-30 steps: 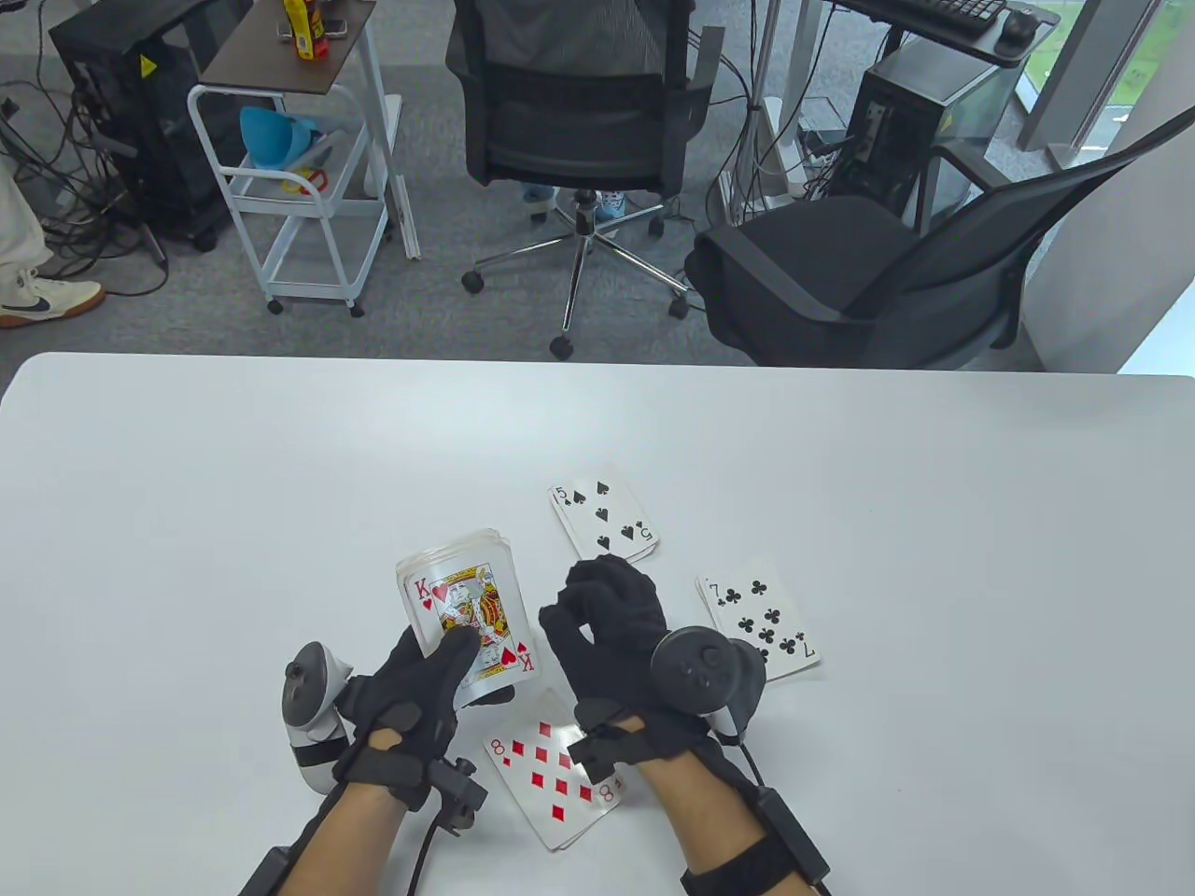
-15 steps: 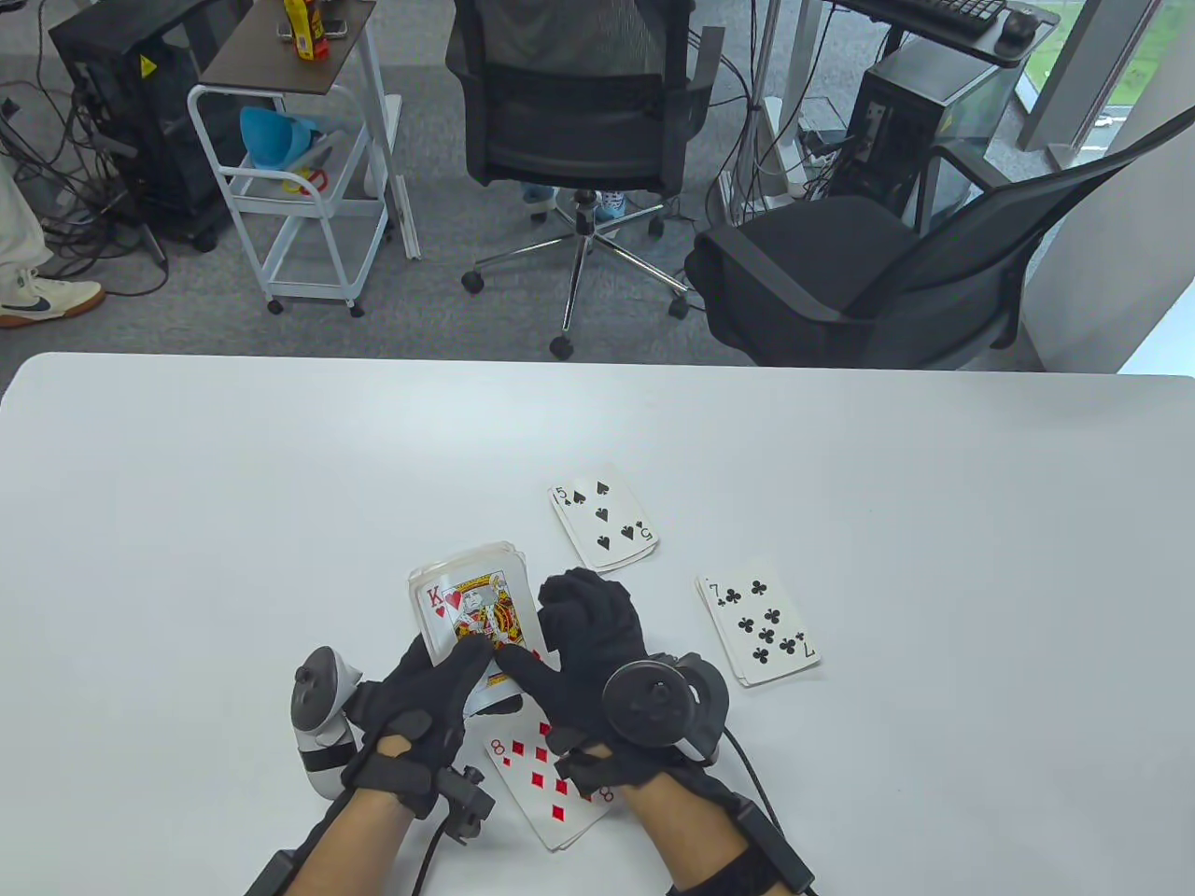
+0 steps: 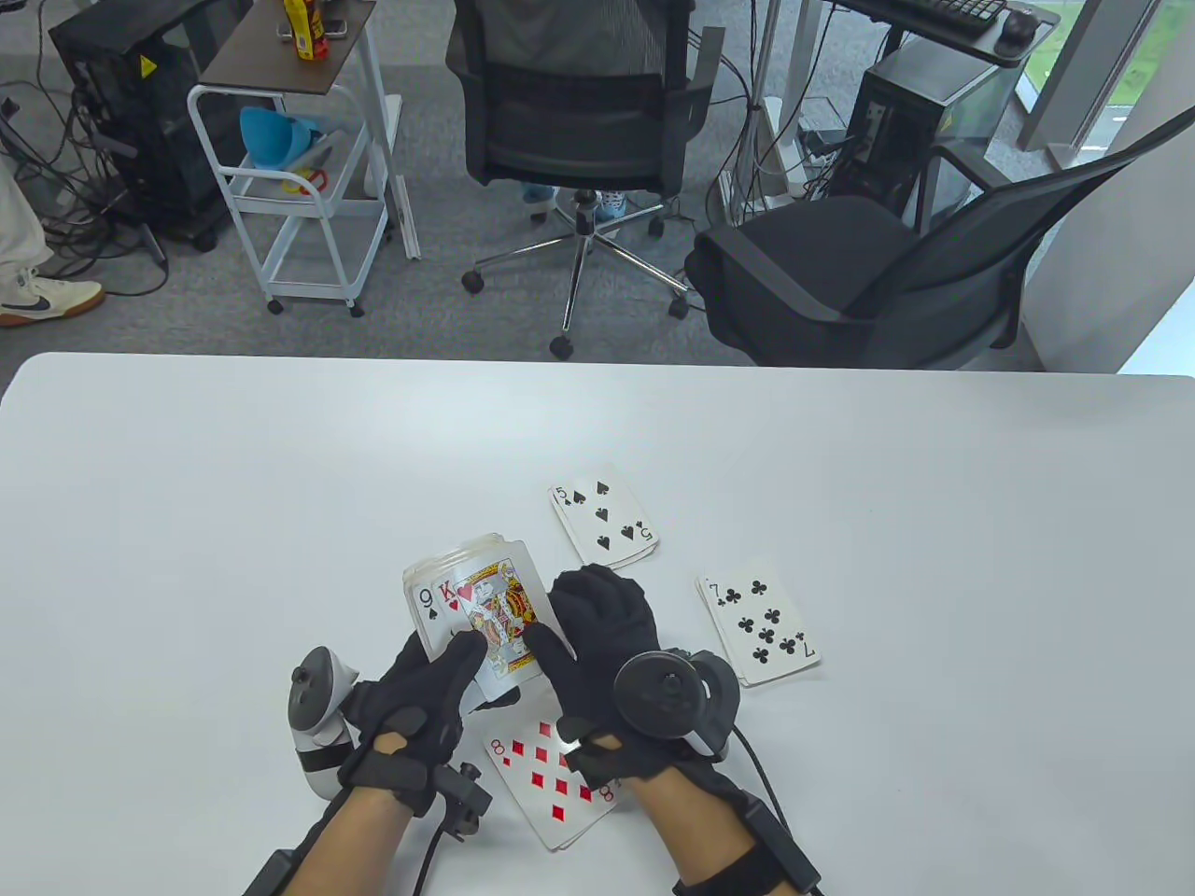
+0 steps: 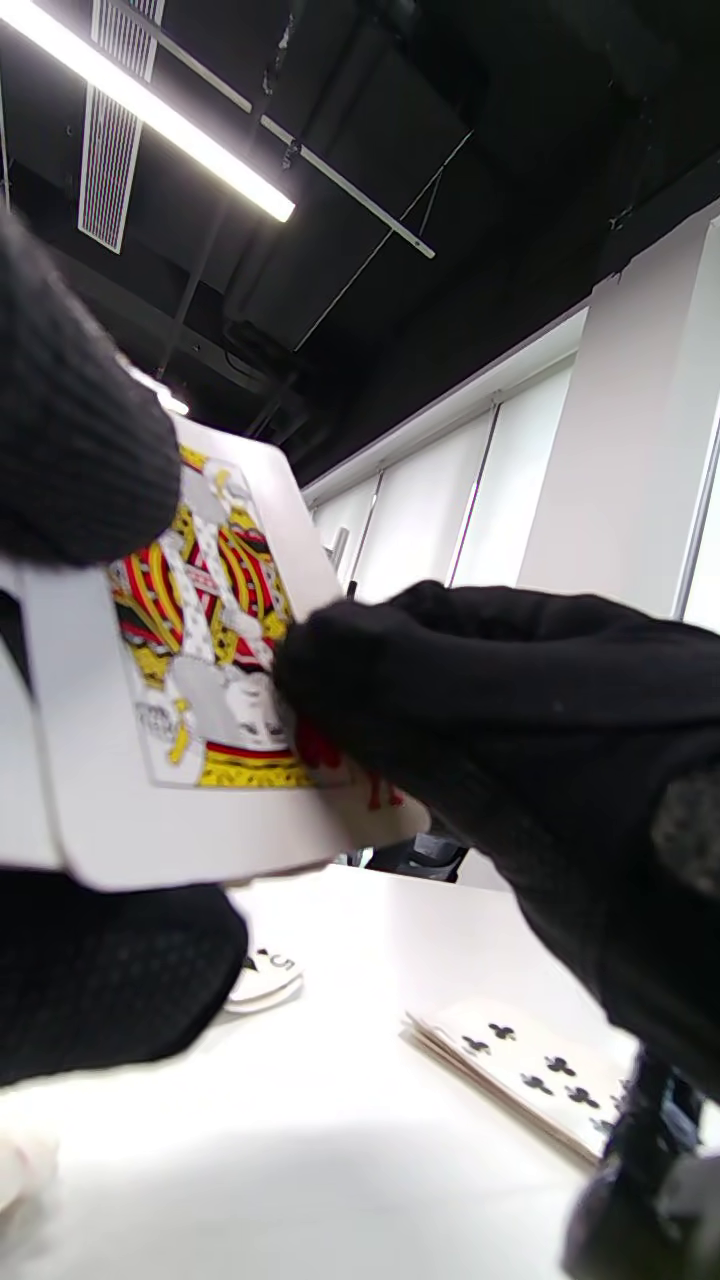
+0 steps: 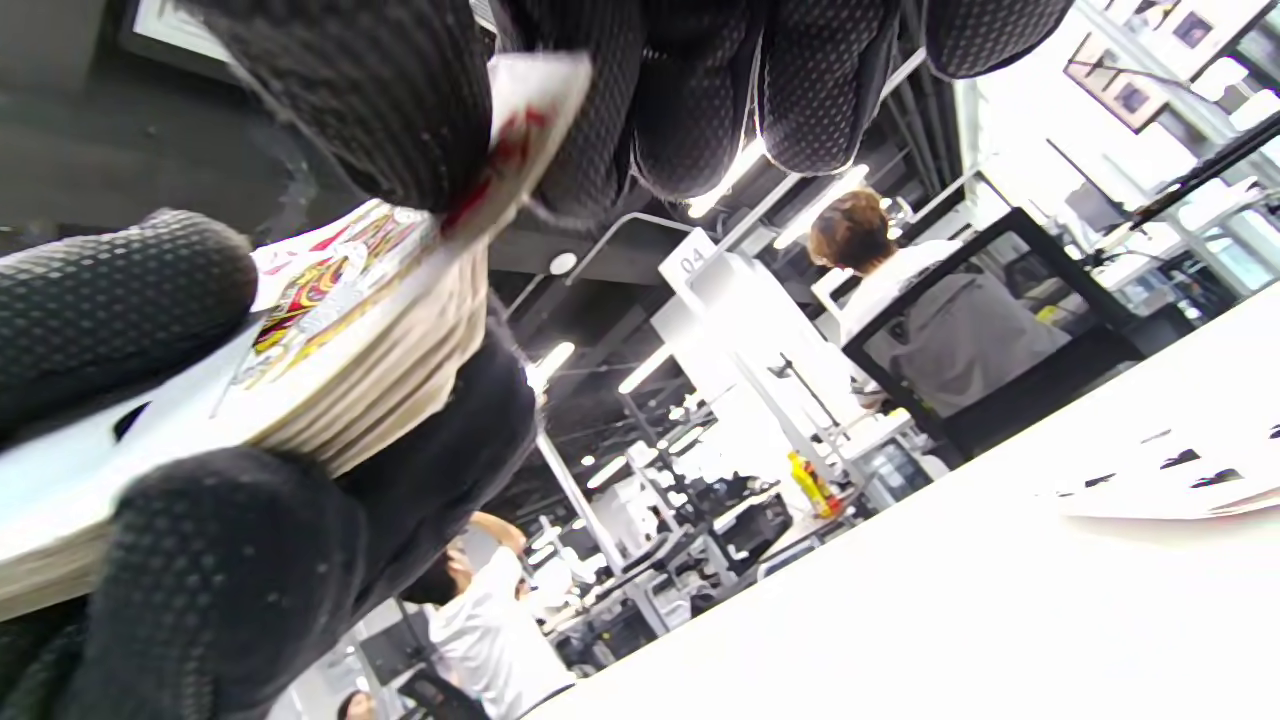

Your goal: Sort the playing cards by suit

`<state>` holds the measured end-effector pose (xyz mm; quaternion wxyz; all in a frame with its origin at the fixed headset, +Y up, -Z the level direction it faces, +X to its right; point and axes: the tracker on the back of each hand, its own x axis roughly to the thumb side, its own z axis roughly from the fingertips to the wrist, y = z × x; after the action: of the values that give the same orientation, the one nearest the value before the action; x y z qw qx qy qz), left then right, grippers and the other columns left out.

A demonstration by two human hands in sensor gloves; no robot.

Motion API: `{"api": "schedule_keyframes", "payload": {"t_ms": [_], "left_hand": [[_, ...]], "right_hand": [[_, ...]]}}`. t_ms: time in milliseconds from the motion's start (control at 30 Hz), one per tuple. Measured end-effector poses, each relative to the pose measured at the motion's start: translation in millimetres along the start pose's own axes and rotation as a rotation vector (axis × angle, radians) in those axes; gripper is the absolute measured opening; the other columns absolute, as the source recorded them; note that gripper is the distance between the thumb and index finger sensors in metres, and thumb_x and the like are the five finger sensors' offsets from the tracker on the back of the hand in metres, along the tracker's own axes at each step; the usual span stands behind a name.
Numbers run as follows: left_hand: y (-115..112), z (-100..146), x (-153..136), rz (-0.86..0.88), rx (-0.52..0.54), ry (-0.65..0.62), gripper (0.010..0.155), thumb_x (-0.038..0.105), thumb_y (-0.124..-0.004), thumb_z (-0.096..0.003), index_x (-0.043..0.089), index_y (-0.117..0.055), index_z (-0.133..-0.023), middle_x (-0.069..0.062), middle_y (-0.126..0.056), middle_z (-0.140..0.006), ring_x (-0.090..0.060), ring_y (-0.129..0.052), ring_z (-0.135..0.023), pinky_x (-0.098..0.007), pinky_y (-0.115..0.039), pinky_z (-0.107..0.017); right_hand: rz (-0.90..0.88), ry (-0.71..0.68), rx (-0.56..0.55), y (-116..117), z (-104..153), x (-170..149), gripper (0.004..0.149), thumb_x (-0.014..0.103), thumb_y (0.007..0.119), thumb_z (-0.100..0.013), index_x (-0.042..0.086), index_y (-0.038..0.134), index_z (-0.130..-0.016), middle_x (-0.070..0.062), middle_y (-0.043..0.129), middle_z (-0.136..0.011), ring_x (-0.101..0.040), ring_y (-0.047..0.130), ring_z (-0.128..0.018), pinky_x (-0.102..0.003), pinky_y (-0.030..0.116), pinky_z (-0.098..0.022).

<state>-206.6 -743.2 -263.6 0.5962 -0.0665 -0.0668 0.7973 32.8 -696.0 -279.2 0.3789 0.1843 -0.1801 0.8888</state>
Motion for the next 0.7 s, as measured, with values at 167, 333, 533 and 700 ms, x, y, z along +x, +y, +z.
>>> {"api": "schedule_keyframes", "payload": {"t_ms": [167,333,533,700], "left_hand": [[9.0,0.4,6.0,0.025,0.046,-0.032,0.058,0.047,-0.082,-0.0538,0.027,-0.061,-0.104,-0.001,-0.078,-0.102,-0.03,-0.091,-0.087,-0.043,-0.092,-0.052],[15.1,2.1,14.9,0.092,0.06,-0.081,0.057,0.048,-0.081,-0.0541,0.027,-0.062,-0.103,-0.001,-0.08,-0.1,-0.029,-0.094,-0.085,-0.042,-0.093,-0.05],[14.0,2.7,19.7,0.123,0.042,-0.109,0.057,0.05,-0.08,-0.0543,0.025,-0.064,-0.103,-0.002,-0.082,-0.098,-0.029,-0.096,-0.082,-0.041,-0.094,-0.047],[12.4,2.1,23.7,0.128,0.028,-0.128,0.057,0.051,-0.08,-0.0543,0.025,-0.064,-0.102,-0.002,-0.083,-0.097,-0.029,-0.097,-0.081,-0.041,-0.095,-0.046]], "right_hand": [[0.034,0.051,0.035,-5.5,-3.5,-6.3,0.043,0.04,0.086,-0.052,0.013,0.08,-0.084,-0.014,0.066,-0.102,-0.048,0.057,-0.1,-0.072,0.043,-0.07],[-0.168,0.222,0.003,-7.2,-4.1,-30.8,0.04,0.038,0.085,-0.052,0.01,0.083,-0.081,-0.014,0.069,-0.099,-0.048,0.06,-0.099,-0.072,0.043,-0.069],[-0.15,0.323,0.075,2.7,-4.6,-48.7,0.039,0.037,0.085,-0.053,0.01,0.084,-0.081,-0.016,0.068,-0.1,-0.049,0.058,-0.099,-0.073,0.042,-0.068],[-0.036,0.354,0.244,20.7,-8.0,-49.1,0.039,0.038,0.084,-0.054,0.01,0.084,-0.082,-0.017,0.063,-0.104,-0.051,0.051,-0.101,-0.074,0.037,-0.069]]}}
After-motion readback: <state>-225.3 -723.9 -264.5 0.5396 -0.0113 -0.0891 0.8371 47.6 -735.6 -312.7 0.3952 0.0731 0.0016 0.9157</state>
